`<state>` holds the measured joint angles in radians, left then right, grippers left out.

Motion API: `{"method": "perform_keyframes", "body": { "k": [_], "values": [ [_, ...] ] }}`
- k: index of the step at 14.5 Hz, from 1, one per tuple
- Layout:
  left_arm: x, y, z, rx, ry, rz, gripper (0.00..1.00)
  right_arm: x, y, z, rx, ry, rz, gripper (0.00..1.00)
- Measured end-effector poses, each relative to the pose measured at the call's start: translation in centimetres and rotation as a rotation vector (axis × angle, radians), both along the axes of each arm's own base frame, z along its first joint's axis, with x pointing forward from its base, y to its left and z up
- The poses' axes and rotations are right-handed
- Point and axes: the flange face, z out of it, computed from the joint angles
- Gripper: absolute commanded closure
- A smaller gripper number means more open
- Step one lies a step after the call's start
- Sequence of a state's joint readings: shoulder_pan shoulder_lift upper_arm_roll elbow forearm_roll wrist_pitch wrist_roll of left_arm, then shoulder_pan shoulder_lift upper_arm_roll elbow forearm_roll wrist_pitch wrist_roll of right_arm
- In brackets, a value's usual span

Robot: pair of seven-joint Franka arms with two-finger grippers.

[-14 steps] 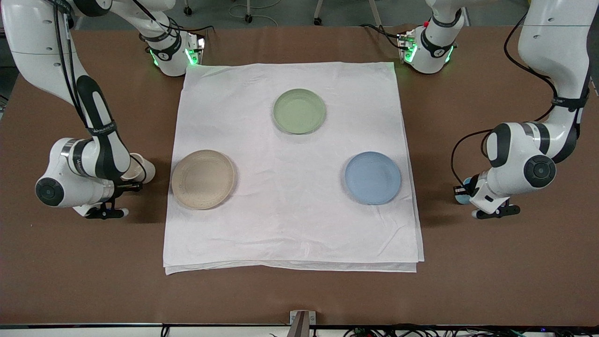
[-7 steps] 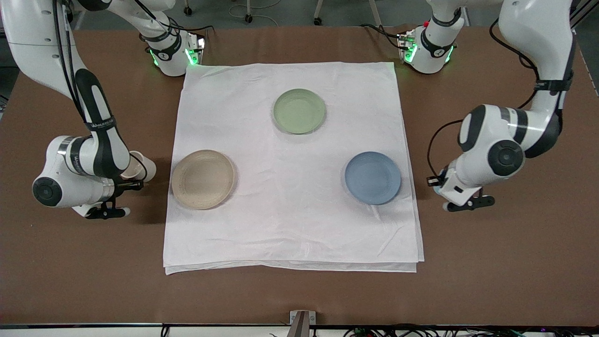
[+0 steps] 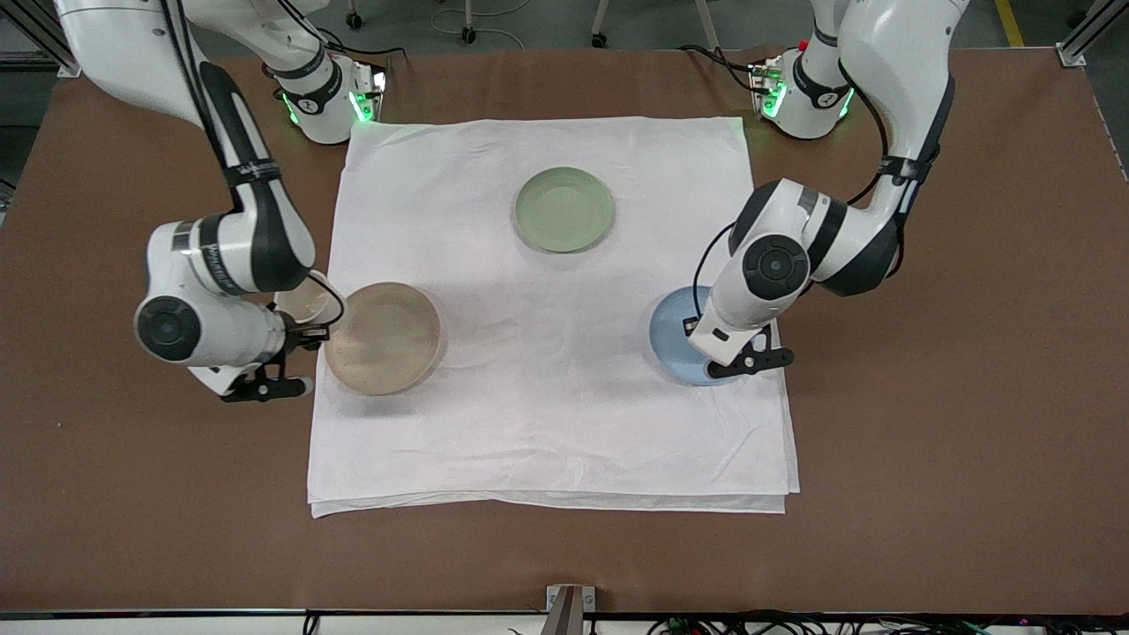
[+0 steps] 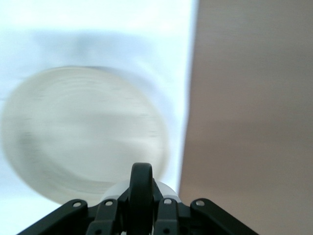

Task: Place blue cup in blue plate and white mug in gray plate
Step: 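Carry the mug onto the beige plate while the left gripper carries the cup, then open both grippers, releasing the mug and the cup onto the plates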

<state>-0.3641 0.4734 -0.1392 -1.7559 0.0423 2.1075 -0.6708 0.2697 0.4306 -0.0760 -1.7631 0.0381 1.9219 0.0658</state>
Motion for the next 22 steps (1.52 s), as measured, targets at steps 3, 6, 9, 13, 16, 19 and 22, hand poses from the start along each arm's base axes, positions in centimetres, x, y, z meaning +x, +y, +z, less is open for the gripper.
{"method": "perform_keyframes", "body": {
  "k": [3,6,9,13,16,19,22],
  "values": [
    [-0.5,-1.5,-2.8,-0.002,0.007,0.007,0.99,-0.1,4.0,-1.1,0.006,-0.047,0.041,0.99],
    [-1.1,-2.2,-4.4,0.005,0.026,-0.003,0.99,0.7,5.2,-3.6,0.002,-0.05,0.046,0.99],
    [-1.3,-2.4,-4.8,0.008,0.032,-0.006,0.96,1.7,5.5,-5.6,-0.004,-0.04,0.048,0.98],
    [-1.3,-2.4,-4.8,0.009,0.033,-0.006,0.25,1.9,5.5,-6.6,-0.008,-0.029,0.046,0.96],
    [-0.8,-2.3,-4.0,0.001,0.018,-0.002,0.0,1.7,5.5,-7.7,-0.013,-0.012,0.041,0.81],
    [0.1,-2.0,1.0,-0.02,-0.037,0.008,0.0,1.5,5.8,-8.5,-0.028,-0.004,-0.003,0.0],
    [-0.1,-0.7,9.3,-0.031,-0.091,0.016,0.0,1.5,7.1,-7.8,-0.037,-0.02,-0.034,0.0]
  ]
}}
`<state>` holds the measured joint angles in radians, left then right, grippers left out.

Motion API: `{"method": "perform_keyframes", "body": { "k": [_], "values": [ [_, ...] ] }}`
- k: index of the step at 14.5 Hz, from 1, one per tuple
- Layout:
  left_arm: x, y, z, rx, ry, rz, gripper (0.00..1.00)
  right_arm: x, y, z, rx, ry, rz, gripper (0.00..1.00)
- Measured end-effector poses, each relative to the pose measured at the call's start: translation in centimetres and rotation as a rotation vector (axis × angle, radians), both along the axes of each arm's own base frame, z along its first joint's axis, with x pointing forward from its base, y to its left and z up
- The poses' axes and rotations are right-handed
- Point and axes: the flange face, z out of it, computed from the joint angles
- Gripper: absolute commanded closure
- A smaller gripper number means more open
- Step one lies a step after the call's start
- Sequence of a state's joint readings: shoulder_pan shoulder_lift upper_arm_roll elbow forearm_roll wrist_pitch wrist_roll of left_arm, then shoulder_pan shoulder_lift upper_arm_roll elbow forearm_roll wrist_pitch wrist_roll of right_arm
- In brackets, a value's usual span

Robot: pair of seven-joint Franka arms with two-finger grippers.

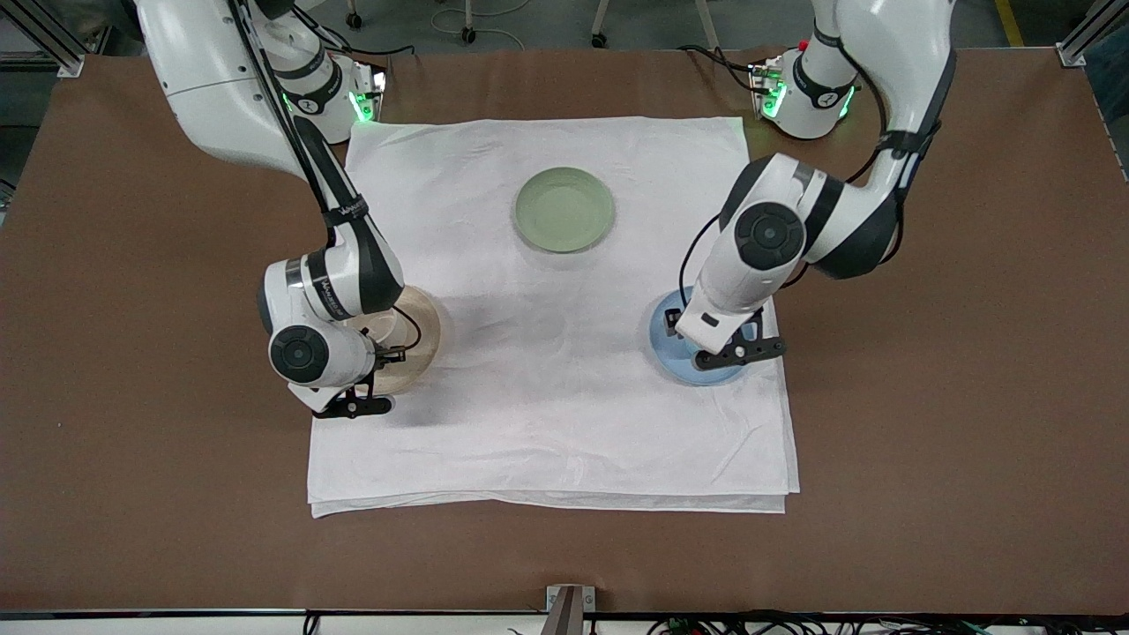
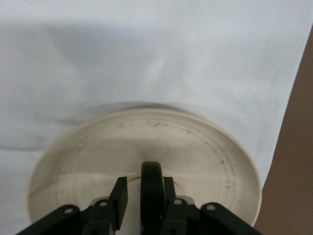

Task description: Place blue cup in blue plate and white mug in gray plate

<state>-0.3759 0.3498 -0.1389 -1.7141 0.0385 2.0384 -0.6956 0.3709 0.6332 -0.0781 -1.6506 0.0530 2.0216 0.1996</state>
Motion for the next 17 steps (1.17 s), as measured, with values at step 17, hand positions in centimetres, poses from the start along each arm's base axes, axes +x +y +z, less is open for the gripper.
{"method": "perform_keyframes", "body": {
  "k": [17],
  "values": [
    [-4.9,23.1,24.4,0.034,-0.086,-0.191,0.0,1.4,-14.3,32.9,0.059,-0.254,-0.257,0.0]
  ]
}}
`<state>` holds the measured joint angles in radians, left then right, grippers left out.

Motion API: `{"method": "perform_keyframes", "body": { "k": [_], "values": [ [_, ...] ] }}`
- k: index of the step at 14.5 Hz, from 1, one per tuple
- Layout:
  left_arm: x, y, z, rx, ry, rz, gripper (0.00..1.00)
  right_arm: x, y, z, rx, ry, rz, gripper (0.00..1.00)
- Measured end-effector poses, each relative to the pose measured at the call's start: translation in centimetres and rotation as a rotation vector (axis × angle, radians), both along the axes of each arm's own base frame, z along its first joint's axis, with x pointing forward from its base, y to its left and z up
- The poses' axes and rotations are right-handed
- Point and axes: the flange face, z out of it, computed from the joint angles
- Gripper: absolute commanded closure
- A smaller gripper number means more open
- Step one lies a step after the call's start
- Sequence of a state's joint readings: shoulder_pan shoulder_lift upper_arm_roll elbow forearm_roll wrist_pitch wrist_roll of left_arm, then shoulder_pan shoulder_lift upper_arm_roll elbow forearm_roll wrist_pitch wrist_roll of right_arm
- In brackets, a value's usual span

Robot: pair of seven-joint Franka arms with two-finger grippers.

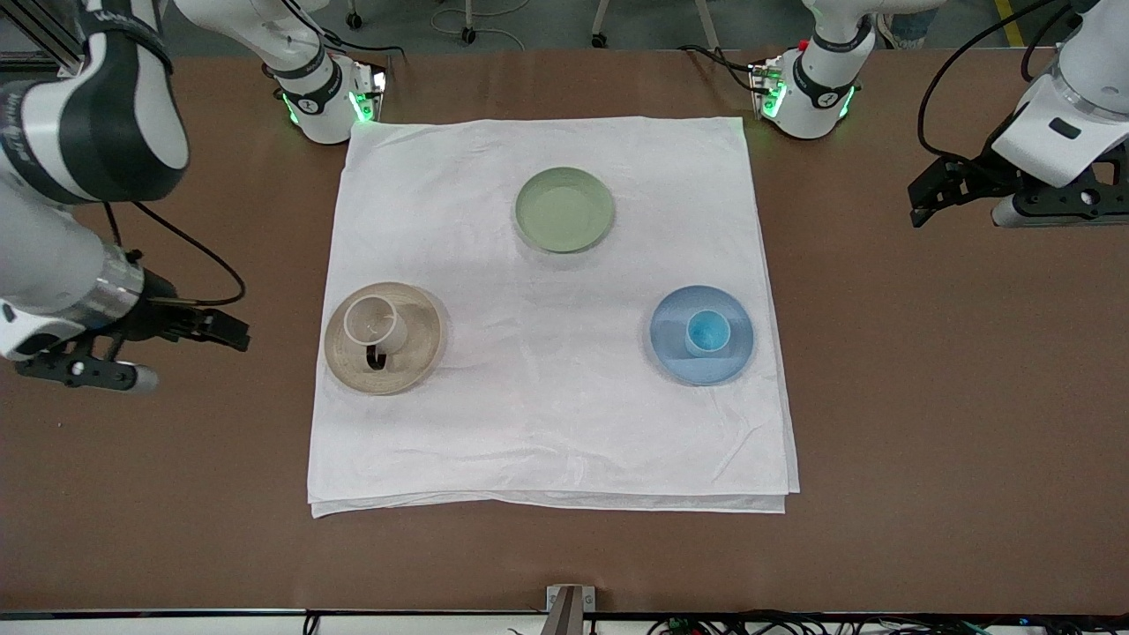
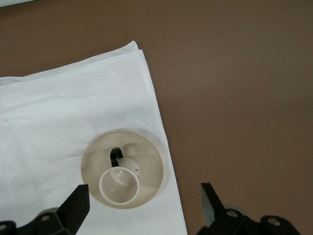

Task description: Place blue cup in blue plate and white mug in gray plate

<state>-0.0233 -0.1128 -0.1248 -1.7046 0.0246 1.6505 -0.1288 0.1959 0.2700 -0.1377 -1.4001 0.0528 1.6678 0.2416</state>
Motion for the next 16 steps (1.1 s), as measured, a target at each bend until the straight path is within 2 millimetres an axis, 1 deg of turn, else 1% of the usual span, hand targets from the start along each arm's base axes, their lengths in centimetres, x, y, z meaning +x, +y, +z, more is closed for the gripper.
{"method": "perform_keyframes", "body": {
  "k": [3,5,7,8,9,10,12,14,16],
  "values": [
    [0.2,0.8,2.1,-0.006,-0.043,0.007,0.0,-0.6,-3.7,2.3,0.004,-0.034,-0.046,0.0],
    [0.5,1.3,3.1,-0.009,-0.066,0.015,0.0,-0.9,-6.2,3.4,0.003,-0.055,-0.017,0.0],
    [1.7,1.5,3.8,-0.016,-0.086,0.018,0.0,-1.6,-9.5,5.0,0.002,-0.083,0.011,0.0],
    [2.3,1.5,3.9,-0.018,-0.088,0.018,0.0,-2.1,-10.8,6.0,0.003,-0.1,0.018,0.0],
    [2.8,1.7,3.7,-0.02,-0.087,0.022,0.0,-2.7,-11.4,7.0,0.006,-0.116,0.025,0.0],
    [3.1,2.0,3.4,-0.02,-0.081,0.027,0.0,-3.1,-11.7,7.8,0.008,-0.129,0.037,0.0],
    [3.3,2.3,2.8,-0.024,-0.059,0.034,0.0,-3.7,-11.5,8.8,0.011,-0.142,0.049,0.0],
    [3.2,2.2,2.7,-0.057,-0.044,0.037,0.0,-3.7,-11.3,8.6,0.011,-0.139,0.056,0.0],
    [3.2,2.6,2.7,-0.073,-0.04,0.046,0.0,-3.8,-11.3,8.2,0.002,-0.128,0.062,0.0]
  ]
}}
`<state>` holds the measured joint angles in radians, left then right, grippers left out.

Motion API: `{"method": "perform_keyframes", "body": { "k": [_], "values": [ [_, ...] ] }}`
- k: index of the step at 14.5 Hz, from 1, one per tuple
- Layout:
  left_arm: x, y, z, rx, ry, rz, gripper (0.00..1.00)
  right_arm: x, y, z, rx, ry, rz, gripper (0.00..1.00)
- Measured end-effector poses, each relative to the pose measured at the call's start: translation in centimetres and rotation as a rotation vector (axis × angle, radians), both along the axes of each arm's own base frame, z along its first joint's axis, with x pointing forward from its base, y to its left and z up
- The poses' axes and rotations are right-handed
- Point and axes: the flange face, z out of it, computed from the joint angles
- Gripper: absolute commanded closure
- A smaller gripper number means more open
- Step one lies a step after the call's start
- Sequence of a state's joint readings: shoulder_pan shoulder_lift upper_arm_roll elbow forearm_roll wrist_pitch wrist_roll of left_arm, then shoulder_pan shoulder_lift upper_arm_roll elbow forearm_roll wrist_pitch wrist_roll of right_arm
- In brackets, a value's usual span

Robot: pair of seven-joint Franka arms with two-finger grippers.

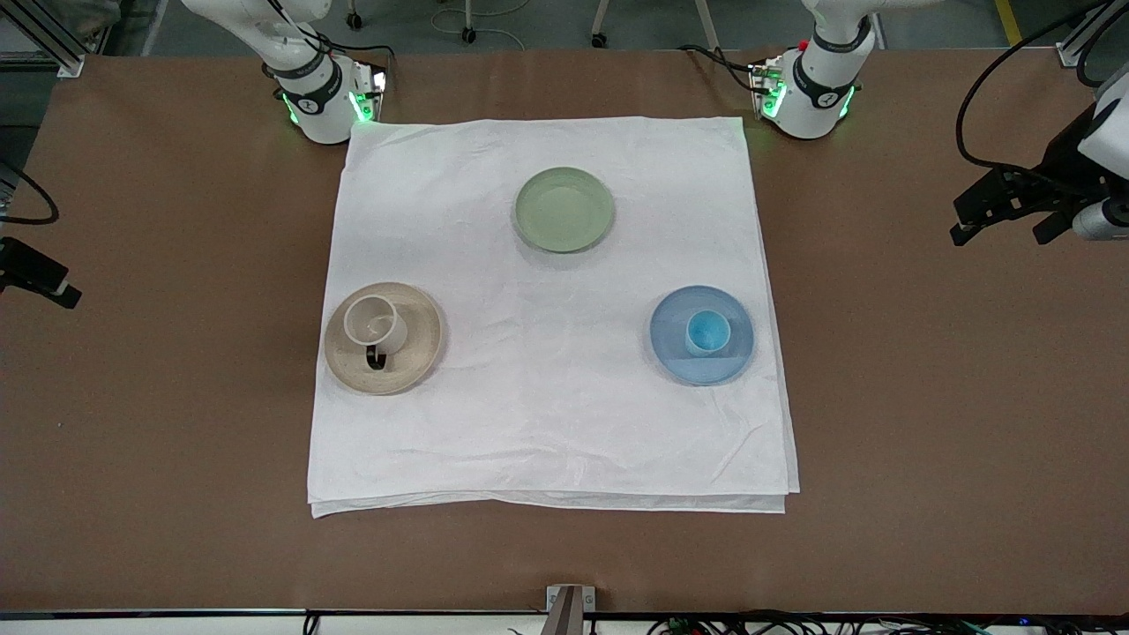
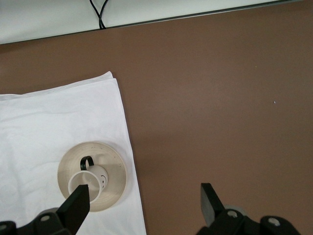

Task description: Place blue cup in blue plate and white mug in gray plate

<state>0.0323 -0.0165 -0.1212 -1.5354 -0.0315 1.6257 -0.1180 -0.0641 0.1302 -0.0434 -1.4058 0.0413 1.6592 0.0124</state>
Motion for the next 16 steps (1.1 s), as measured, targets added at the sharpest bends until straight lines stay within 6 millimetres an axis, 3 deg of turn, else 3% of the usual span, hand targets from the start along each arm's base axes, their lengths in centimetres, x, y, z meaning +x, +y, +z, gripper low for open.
{"method": "perform_keyframes", "body": {
  "k": [7,16],
  "values": [
    [0.0,0.1,0.0,-0.002,0.0,0.003,0.0,-1.6,0.4,-0.4,-0.014,0.022,0.013,0.0],
    [0.0,0.1,0.1,-0.002,0.0,0.001,0.0,-1.7,0.7,-0.8,-0.014,0.032,0.023,0.0]
  ]
}}
